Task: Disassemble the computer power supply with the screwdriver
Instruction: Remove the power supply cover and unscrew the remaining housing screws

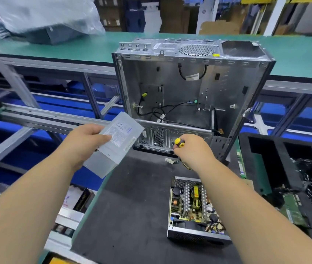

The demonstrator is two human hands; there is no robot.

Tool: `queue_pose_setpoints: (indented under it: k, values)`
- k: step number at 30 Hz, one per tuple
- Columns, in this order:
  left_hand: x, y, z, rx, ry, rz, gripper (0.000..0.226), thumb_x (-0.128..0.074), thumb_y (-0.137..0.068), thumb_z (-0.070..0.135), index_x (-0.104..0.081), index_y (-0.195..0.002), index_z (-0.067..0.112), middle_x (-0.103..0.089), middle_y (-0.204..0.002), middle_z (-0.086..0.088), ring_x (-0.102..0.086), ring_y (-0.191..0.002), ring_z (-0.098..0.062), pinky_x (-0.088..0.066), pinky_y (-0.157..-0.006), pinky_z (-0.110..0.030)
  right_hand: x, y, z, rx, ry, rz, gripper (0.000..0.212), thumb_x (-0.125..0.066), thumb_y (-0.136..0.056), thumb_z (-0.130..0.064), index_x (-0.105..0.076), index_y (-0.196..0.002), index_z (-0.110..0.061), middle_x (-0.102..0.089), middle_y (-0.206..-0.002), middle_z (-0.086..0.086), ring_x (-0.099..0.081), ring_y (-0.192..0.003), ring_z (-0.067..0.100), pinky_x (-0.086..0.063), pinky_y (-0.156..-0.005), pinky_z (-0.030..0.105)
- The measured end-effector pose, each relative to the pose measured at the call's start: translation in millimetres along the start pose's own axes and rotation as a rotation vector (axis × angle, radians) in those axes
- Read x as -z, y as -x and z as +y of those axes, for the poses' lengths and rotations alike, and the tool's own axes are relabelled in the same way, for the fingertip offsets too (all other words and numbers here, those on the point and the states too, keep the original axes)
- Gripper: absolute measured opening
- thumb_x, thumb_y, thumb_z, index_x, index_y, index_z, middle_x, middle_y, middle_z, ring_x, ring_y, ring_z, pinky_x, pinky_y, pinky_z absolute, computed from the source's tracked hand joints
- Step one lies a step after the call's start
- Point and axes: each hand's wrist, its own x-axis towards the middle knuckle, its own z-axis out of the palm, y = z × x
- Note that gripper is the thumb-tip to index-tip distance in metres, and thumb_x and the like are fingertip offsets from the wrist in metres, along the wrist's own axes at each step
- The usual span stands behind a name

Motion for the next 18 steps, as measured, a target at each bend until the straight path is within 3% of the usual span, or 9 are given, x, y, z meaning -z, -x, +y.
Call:
queue_pose_setpoints:
  k: [2,6,10,14,18]
  values:
    - [-11,-1,-2,-0.004,-0.025,-0.032,0.014,-0.067,-0.09,0.022,-0.077,-0.091,0.031,-0.077,-0.089,0.001,-0.072,-0.086,-0.029,-0.056,-0.082,-0.051,11,-1,14,-0.03,0.047,0.001,0.015,-0.061,-0.089,-0.027,-0.054,-0.078,-0.022,-0.062,-0.083,0.0,-0.058,-0.082,0.025,-0.049,-0.07,0.036]
    - [-52,2,-9,-0.167,-0.312,-0.03,0.007,-0.067,-0.088,0.023,-0.072,-0.088,0.028,-0.071,-0.081,0.008,-0.066,-0.08,-0.014,-0.049,-0.067,-0.03,37,3,60,-0.192,0.093,-0.01,0.015,-0.067,-0.088,-0.029,-0.06,-0.08,-0.019,-0.065,-0.079,0.003,-0.062,-0.081,0.026,-0.048,-0.067,0.033]
    - [-103,10,-23,-0.296,-0.675,0.015,0.01,-0.059,-0.087,0.022,-0.063,-0.081,0.016,-0.063,-0.072,-0.002,-0.057,-0.074,-0.026,-0.044,-0.06,-0.035,49,19,109,-0.33,0.158,0.021,0.021,-0.066,-0.087,-0.023,-0.054,-0.072,-0.017,-0.057,-0.07,0.002,-0.058,-0.077,0.028,-0.04,-0.06,0.029]
    - [-132,12,-43,-0.333,-0.826,0.013,0.021,-0.056,-0.088,0.018,-0.048,-0.07,0.009,-0.047,-0.063,-0.002,-0.045,-0.064,-0.026,-0.023,-0.048,-0.033,47,36,144,-0.403,0.196,-0.014,0.012,-0.07,-0.086,-0.022,-0.06,-0.081,-0.016,-0.063,-0.078,0.006,-0.062,-0.08,0.029,-0.047,-0.067,0.03]
    - [-145,9,-51,-0.298,-0.856,0.029,0.019,-0.054,-0.087,0.015,-0.047,-0.071,0.008,-0.047,-0.066,-0.004,-0.048,-0.067,-0.031,-0.029,-0.051,-0.033,36,44,163,-0.444,0.239,-0.054,0.012,-0.067,-0.088,-0.022,-0.059,-0.08,-0.018,-0.058,-0.074,0.004,-0.056,-0.076,0.028,-0.042,-0.065,0.028]
